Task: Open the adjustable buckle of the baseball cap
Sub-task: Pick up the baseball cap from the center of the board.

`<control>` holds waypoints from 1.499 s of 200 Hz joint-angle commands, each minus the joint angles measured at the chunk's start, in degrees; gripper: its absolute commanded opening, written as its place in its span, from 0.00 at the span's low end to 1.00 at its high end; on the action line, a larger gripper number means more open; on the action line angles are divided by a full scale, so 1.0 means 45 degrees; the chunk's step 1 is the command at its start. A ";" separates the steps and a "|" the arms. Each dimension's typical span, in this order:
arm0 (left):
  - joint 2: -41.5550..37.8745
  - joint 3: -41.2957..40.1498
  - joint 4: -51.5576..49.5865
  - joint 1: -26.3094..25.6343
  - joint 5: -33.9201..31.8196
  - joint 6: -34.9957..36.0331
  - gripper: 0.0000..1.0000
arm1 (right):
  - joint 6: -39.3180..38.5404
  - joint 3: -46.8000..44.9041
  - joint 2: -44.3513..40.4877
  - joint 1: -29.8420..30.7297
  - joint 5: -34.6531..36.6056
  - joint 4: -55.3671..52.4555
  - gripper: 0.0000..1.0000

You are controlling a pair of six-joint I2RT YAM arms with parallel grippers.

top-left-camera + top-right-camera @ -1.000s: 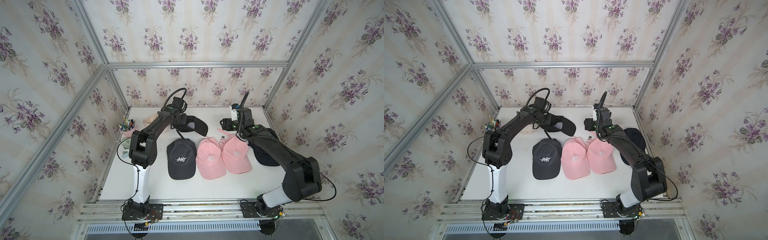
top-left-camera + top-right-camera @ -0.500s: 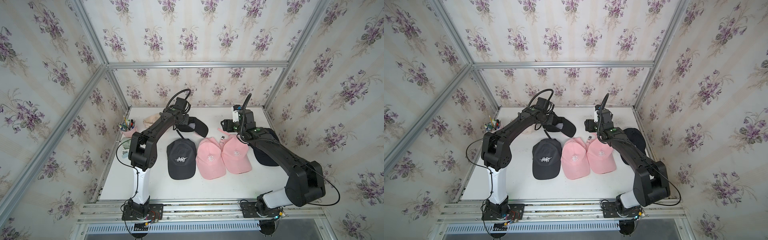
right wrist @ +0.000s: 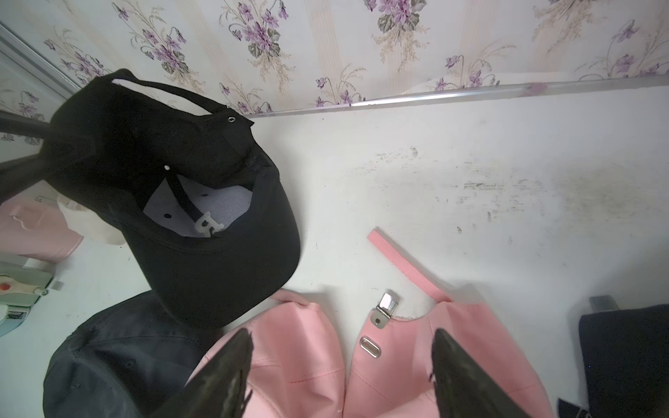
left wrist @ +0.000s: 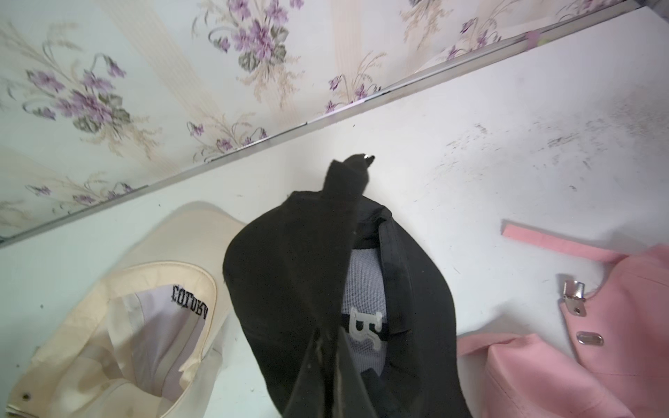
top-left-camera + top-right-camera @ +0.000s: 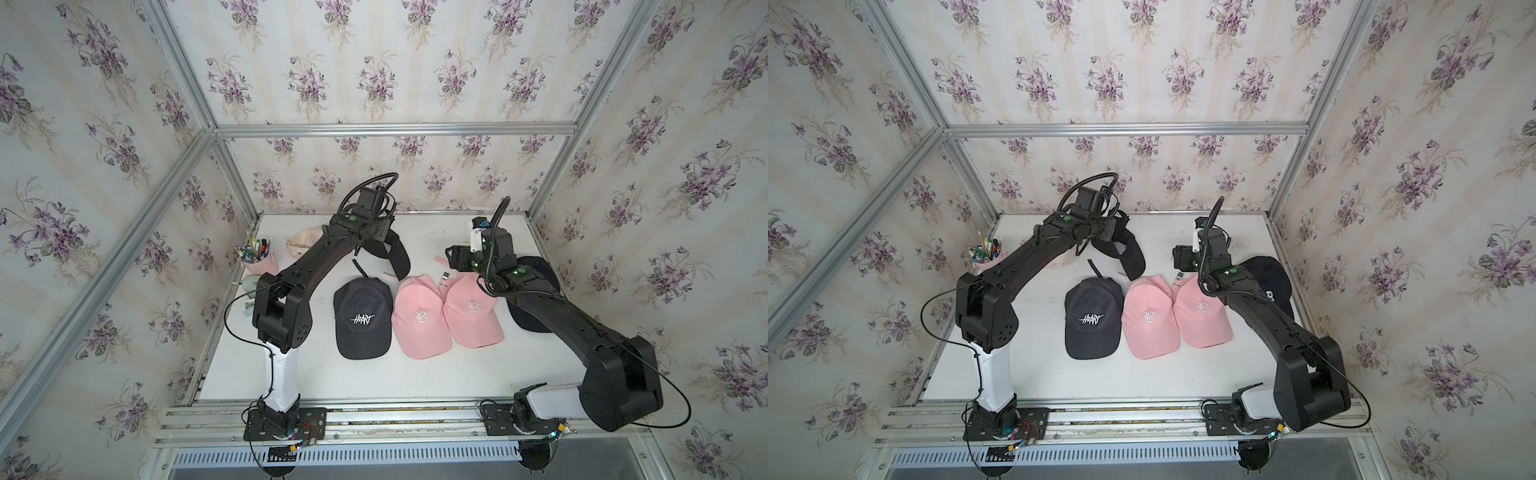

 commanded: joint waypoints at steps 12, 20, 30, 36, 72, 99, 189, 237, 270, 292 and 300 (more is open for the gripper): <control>-0.0800 0.0038 0.0951 -0.0482 -0.0348 0.1588 0.00 | 0.0150 -0.0307 -0.0236 0.0020 0.0027 0.0799 0.77; -0.0985 0.0071 0.1014 -0.0629 -0.0271 0.1879 0.00 | 0.0095 -0.0386 -0.0281 0.0021 -0.0009 0.0904 0.77; -0.1204 0.0260 0.0877 -0.0784 0.0012 0.2156 0.00 | 0.0072 -0.0448 -0.0342 0.0010 -0.0051 0.1052 0.78; -0.1294 0.0456 0.0733 -0.0880 0.0120 0.2243 0.00 | 0.0119 -0.0466 -0.0361 -0.0017 -0.0142 0.1105 0.78; -0.2242 0.1091 0.0315 -0.1540 0.0732 0.2826 0.00 | 0.0171 -0.0461 -0.0579 -0.0106 -0.1070 0.1841 0.78; -0.3148 0.1082 0.0554 -0.2031 0.1163 0.3125 0.00 | -0.0298 -0.1192 -0.1402 -0.0103 -0.2000 0.3661 0.78; -0.5843 -0.0124 0.0996 -0.2317 0.4238 0.1230 0.00 | -0.1857 -0.4079 -0.4490 -0.0115 -0.4105 0.7930 0.79; -0.6612 -0.0975 0.1469 -0.2616 0.4222 0.0891 0.00 | -0.1408 -0.4574 -0.4542 -0.0099 -0.7066 0.9353 0.75; -0.6553 -0.0897 0.1443 -0.2731 0.4074 0.0746 0.00 | -0.1292 -0.4807 -0.4459 -0.0106 -0.7964 0.9520 0.73; -0.6534 -0.0867 0.1459 -0.2810 0.3938 0.0656 0.00 | -0.1716 -0.5315 -0.5024 -0.0098 -0.7535 0.9432 0.73; -0.6534 -0.0843 0.1479 -0.2828 0.3877 0.0656 0.00 | -0.1984 -0.5526 -0.5289 -0.0097 -0.7350 0.9295 0.73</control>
